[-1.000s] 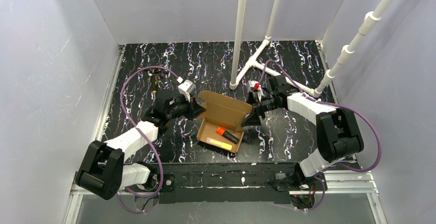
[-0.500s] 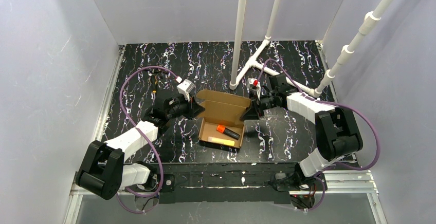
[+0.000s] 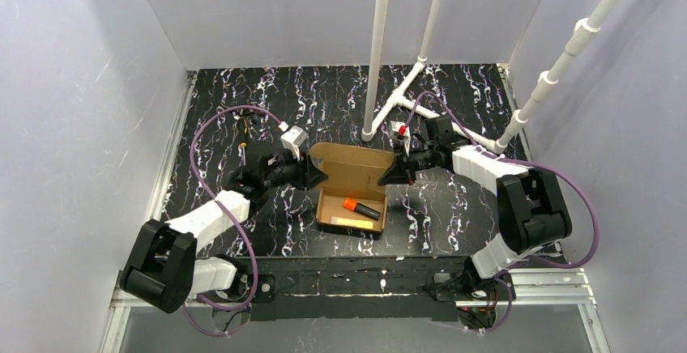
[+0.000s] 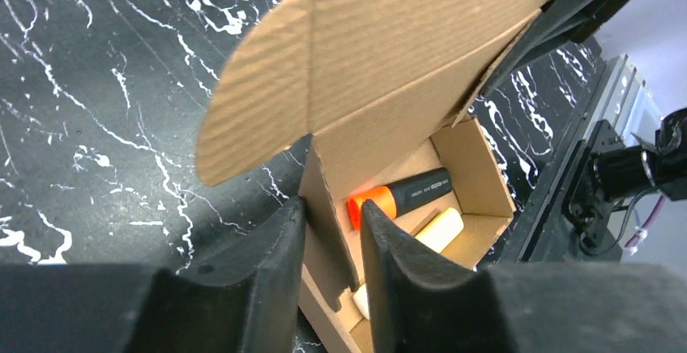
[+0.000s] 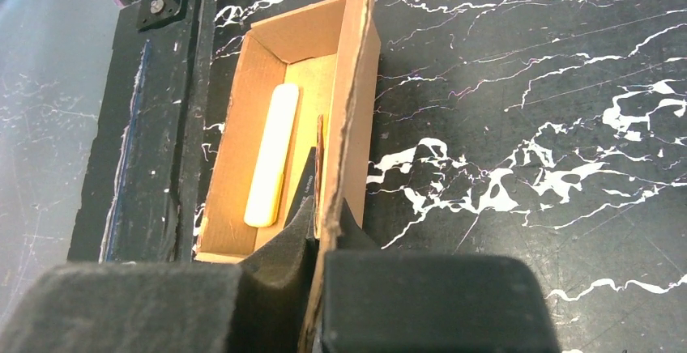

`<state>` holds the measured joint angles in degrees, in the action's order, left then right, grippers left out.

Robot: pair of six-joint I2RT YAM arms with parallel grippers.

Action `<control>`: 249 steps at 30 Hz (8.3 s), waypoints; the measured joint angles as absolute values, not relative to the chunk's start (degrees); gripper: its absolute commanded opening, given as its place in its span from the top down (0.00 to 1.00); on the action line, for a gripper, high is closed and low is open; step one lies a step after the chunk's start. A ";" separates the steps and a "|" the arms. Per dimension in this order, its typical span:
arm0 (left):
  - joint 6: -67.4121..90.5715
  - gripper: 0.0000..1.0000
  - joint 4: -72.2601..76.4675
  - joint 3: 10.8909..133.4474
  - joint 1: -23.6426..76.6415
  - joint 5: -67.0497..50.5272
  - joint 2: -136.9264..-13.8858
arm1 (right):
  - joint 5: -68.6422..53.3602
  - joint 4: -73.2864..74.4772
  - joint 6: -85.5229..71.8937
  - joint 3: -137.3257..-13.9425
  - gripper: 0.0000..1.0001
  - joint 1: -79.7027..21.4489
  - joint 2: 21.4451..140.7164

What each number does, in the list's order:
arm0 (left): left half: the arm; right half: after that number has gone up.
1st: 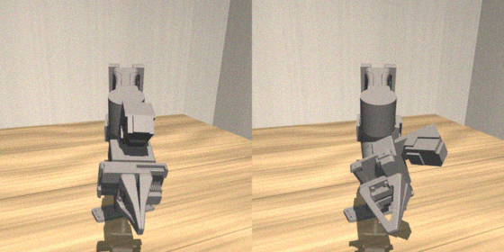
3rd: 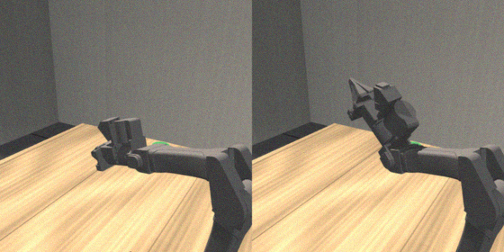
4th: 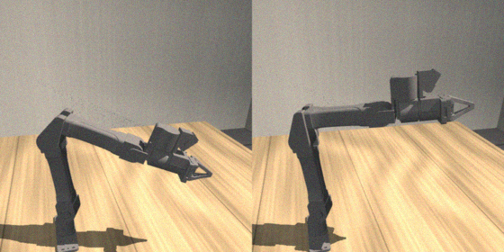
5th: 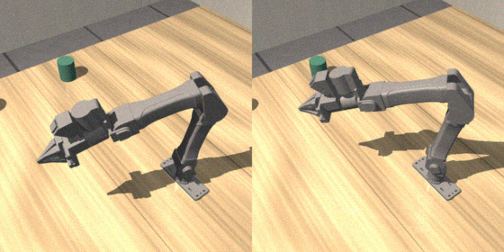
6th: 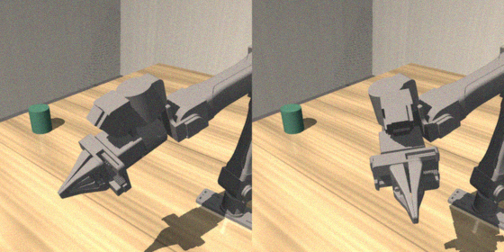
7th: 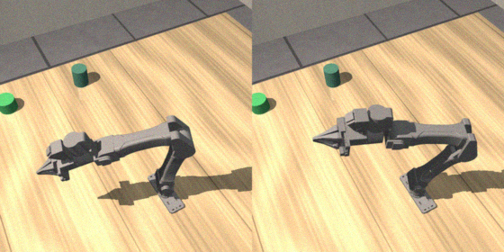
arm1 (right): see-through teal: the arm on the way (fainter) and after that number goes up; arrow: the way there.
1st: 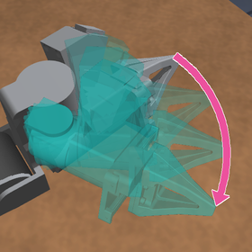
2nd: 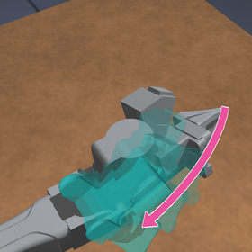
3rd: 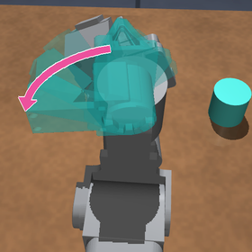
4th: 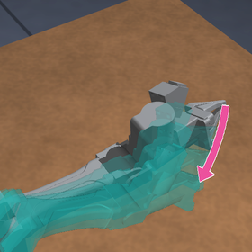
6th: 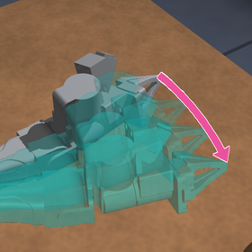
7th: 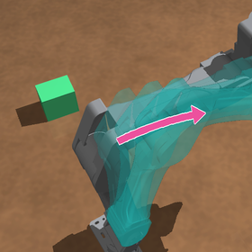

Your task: Fold the paper box

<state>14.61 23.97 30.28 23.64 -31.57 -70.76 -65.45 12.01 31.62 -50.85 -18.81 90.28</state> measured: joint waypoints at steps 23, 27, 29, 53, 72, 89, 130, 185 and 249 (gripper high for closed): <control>38.74 0.45 26.55 16.75 3.79 -31.46 -45.28 | -62.85 15.46 37.74 -51.37 0.99 -17.96 90.28; 40.05 0.45 29.26 16.67 3.60 -32.49 -52.64 | -62.89 17.28 39.20 -52.14 0.99 -17.96 90.28; 41.63 0.45 32.82 16.45 3.57 -33.63 -59.46 | -62.92 18.15 39.90 -52.40 0.99 -17.96 90.28; 57.67 0.03 74.67 13.56 3.53 -40.14 -91.33 | -62.28 36.51 59.16 -57.39 0.99 -16.21 90.45; 39.24 0.14 78.11 14.02 10.39 -42.94 -88.20 | -61.84 45.39 66.30 -62.17 0.99 -14.22 93.76; 29.02 0.37 76.09 10.98 12.97 -42.63 -85.43 | -59.77 39.22 59.90 -61.19 0.99 -14.22 90.74; 33.76 0.51 67.99 14.68 13.23 -34.52 -90.28 | -60.60 40.18 61.47 -60.16 0.99 -14.22 90.74; 34.17 0.76 77.93 23.03 25.65 -47.27 -96.55 | -62.04 41.19 62.57 -59.35 0.99 -13.93 91.24; 42.89 0.66 49.17 19.81 24.51 -34.06 -74.74 | -52.66 41.43 61.21 -61.82 0.45 -11.60 87.59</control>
